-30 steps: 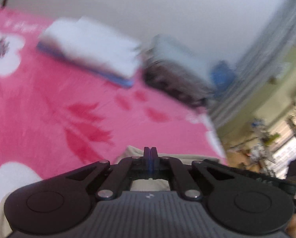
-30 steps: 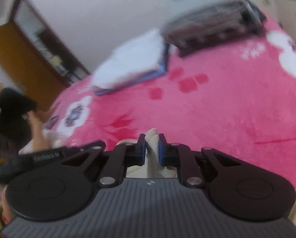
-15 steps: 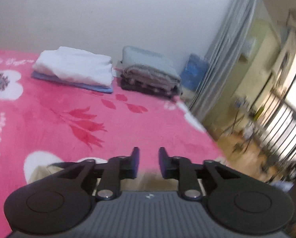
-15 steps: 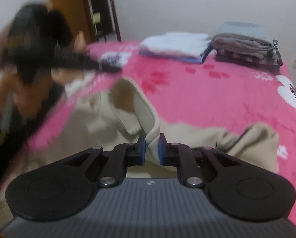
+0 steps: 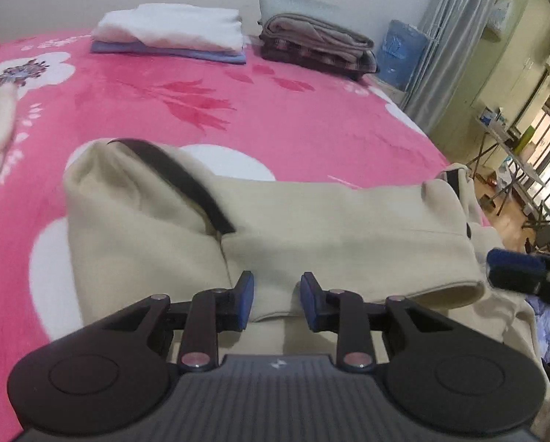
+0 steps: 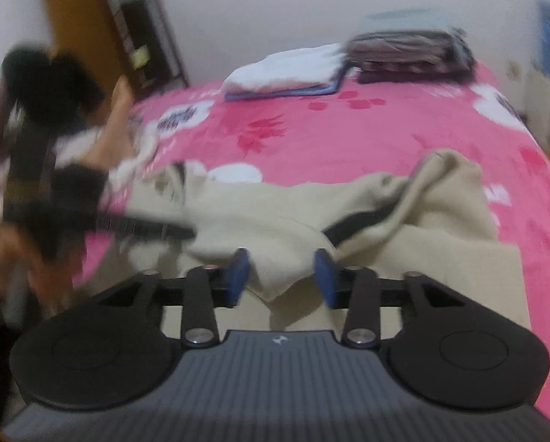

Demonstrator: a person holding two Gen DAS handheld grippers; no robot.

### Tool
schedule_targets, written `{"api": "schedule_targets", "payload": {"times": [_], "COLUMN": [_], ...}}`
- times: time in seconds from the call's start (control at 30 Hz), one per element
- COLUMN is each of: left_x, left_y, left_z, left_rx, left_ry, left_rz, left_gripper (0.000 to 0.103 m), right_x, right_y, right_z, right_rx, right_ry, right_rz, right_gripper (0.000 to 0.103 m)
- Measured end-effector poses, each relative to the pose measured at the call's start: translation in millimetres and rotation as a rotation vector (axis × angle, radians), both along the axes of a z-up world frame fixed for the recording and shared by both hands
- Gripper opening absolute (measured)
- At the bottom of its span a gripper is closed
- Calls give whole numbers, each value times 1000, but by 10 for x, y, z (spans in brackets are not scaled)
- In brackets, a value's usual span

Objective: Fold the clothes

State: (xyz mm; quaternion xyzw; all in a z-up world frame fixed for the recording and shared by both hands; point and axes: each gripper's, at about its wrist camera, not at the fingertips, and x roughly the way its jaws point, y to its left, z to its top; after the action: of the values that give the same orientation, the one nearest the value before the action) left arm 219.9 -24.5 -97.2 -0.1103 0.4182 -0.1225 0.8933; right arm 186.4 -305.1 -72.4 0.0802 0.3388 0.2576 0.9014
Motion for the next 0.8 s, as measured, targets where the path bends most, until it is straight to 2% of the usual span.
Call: {"api": "schedule_targets", "payload": {"times": [0.03, 0.17, 0.27, 0.33, 0.4, 0.53, 0.63, 0.7, 0.77, 0.8], "left_x": [-4, 32, 27, 83, 135, 216, 290, 319, 339, 348], "left_y": [31, 210, 371, 417, 417, 410, 412, 417, 414, 410], "left_z": [14, -43, -120, -165, -200, -246, -287, -308, -320, -322], "left_rx": [-19, -150, -258, -309, -334, -367, -397, -410, -418, -419], "left_ry": [2, 35, 67, 93, 116, 136, 156, 164, 166, 165], "left_rz": [10, 61, 102, 118, 112, 121, 141, 152, 156, 155], "left_gripper": [29, 32, 34, 37, 39, 38, 33, 25, 20, 17], "right_x": [11, 125, 258, 370, 470, 549, 570, 598, 626, 650], "right_y": [-54, -306, -495, -527, -522, -424, -310, -243, -207, -194], "right_z": [3, -66, -223, -357, -486, -650, -677, -667, -661, -650], "right_rx": [34, 266, 463, 522, 559, 635, 609, 572, 574, 573], "right_ry": [19, 123, 247, 333, 411, 529, 592, 602, 609, 608], "right_rz": [-35, -174, -284, -344, -373, -358, -344, -346, -352, -360], "right_gripper": [54, 60, 61, 61, 61, 60, 59, 54, 36, 31]}}
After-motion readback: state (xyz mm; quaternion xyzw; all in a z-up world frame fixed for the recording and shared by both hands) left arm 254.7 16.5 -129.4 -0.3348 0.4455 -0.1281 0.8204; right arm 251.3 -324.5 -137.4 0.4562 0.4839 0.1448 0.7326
